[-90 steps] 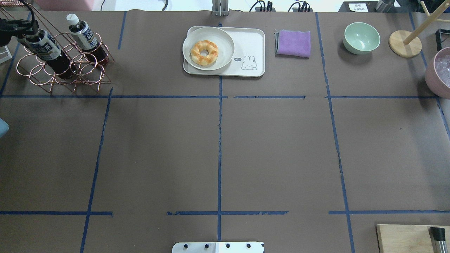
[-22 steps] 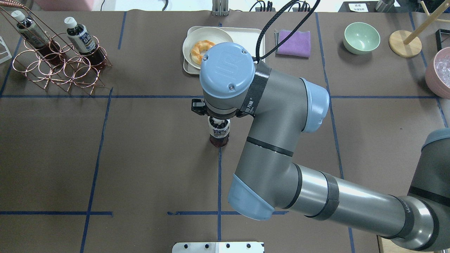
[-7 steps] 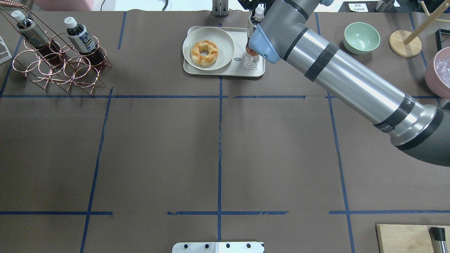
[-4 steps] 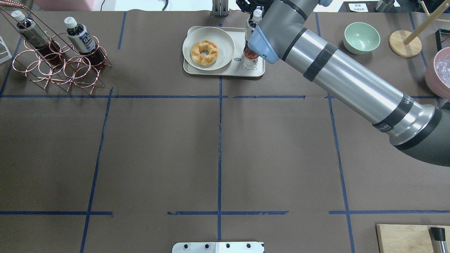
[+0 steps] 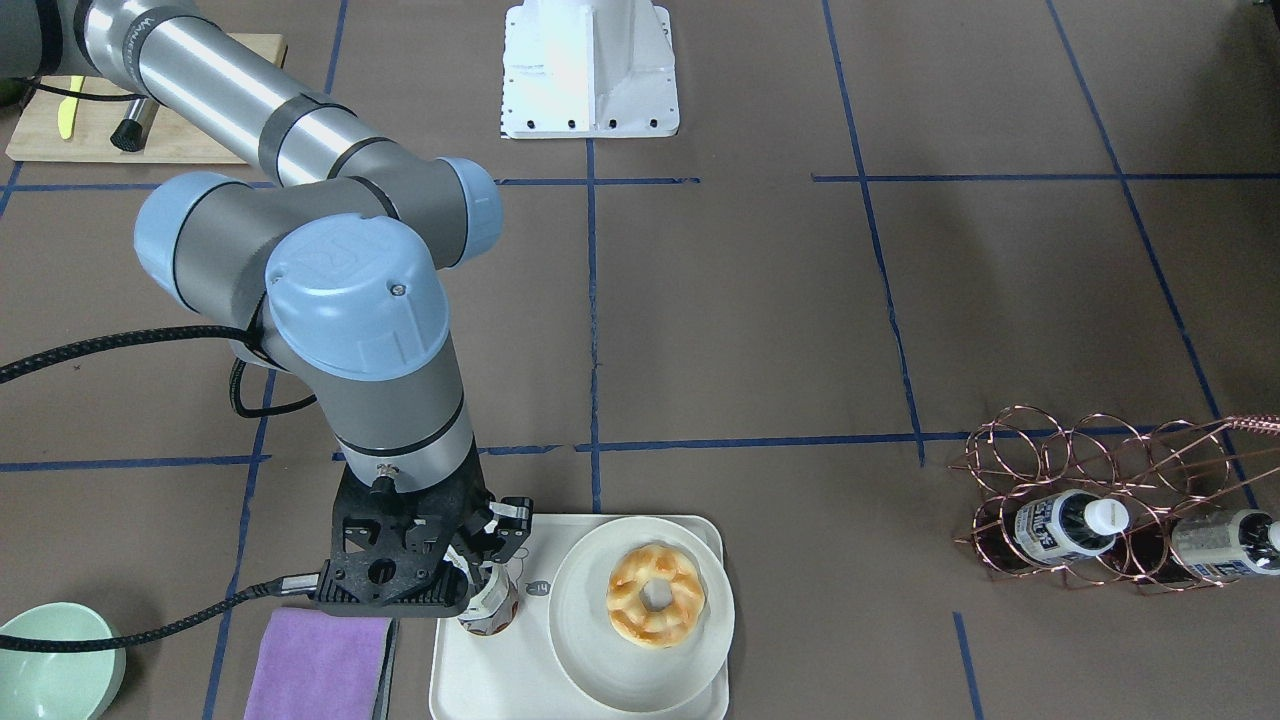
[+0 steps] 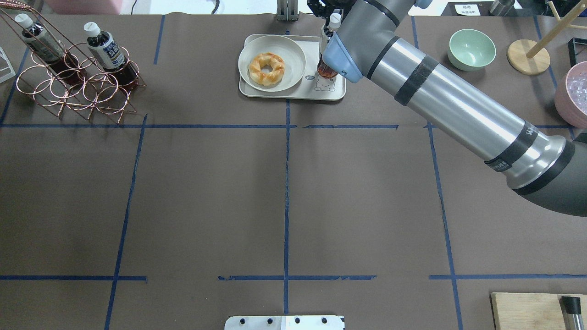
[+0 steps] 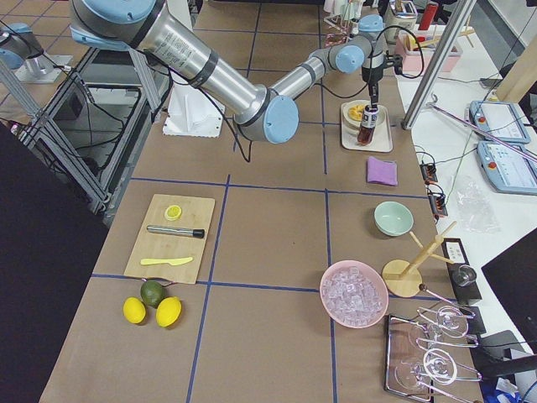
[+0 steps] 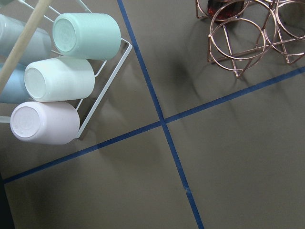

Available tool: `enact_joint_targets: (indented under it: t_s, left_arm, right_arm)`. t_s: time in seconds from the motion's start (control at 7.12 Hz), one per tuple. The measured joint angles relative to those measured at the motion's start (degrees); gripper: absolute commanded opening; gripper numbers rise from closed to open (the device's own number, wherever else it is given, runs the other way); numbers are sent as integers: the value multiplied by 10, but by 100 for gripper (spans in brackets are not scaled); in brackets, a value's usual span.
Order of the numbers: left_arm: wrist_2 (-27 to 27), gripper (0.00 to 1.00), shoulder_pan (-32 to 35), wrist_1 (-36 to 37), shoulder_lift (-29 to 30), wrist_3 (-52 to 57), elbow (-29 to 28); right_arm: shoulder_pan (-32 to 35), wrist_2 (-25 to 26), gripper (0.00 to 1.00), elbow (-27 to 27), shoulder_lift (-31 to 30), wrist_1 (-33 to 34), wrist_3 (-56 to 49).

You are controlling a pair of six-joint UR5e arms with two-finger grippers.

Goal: Place tea on tray

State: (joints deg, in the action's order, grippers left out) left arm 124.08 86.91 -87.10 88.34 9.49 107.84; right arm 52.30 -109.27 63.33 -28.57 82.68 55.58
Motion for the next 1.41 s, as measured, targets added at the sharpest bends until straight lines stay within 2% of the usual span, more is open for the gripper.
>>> enact_joint_targets:
  t_s: [0.14, 0.42, 0.84, 1.12, 1.26, 1.41]
  left_arm:
    - [0, 100, 0, 0, 0, 0, 0]
    - [-1, 100, 0, 0, 1, 0, -2]
    - [-1, 100, -1, 0, 2, 0, -4]
    - [-1, 100, -1, 0, 1, 0, -5]
    - [-1, 100, 0, 0, 1, 0, -5]
    - [-1, 100, 0, 0, 1, 0, -5]
  right_arm:
    - [0, 0, 70, -2, 0, -3, 0]
    - [0, -1, 99, -20, 0, -33, 3]
    - [1, -3, 100, -27, -1, -49, -1]
    - [9, -29, 100, -12, -1, -47, -6]
    - [20, -58, 100, 19, -12, -33, -7]
    - [31, -80, 100, 82, -40, -1, -11]
